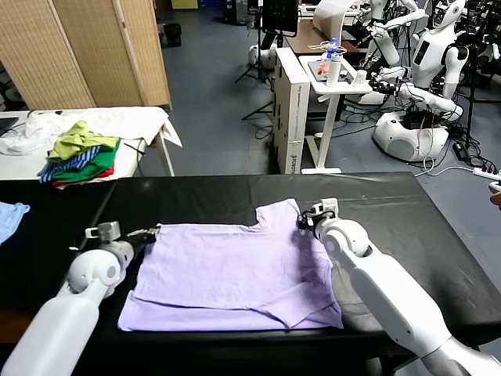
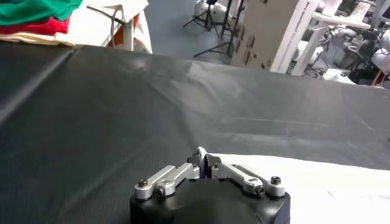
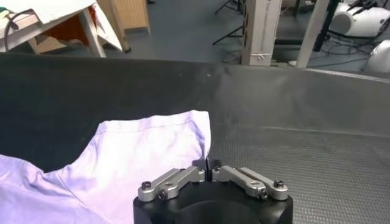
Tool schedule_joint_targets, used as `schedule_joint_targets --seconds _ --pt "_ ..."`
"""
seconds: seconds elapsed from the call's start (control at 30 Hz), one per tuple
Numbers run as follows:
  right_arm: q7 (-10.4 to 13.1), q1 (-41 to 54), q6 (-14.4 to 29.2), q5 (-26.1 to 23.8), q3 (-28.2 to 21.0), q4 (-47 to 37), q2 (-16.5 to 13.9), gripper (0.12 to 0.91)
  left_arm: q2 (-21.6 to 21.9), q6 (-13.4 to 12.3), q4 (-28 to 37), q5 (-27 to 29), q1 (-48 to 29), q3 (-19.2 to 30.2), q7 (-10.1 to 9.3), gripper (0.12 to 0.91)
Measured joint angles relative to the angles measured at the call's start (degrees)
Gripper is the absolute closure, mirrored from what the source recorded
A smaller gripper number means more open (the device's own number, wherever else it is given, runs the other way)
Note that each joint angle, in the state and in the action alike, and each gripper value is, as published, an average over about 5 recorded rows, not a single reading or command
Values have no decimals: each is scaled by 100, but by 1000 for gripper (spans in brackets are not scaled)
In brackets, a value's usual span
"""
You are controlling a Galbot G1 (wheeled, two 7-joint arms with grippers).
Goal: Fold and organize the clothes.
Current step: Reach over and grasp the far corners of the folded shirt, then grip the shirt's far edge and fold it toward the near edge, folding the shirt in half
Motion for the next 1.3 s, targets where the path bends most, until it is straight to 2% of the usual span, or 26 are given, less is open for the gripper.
schedule_joint_targets --seconds 0.2,0.4,0.8,1.0,1.3 --pt "-179 -105 411 -22 96 183 -68 864 68 -4 -171 -72 69 -79 -10 884" --pt "-254 -267 524 -22 229 467 -213 864 167 -48 -442 -132 233 -244 -27 884" --pt "-283 -748 489 81 547 1173 -595 864 441 -70 -1128 -325 869 -842 -33 884" --pt "-198 -1054 331 223 742 1655 -816 868 567 -80 -1653 -402 1319 -1154 -42 884" --pt "-64 -1706 41 249 1162 2559 -1227 873 539 20 -2576 -535 2091 -1459 -222 884"
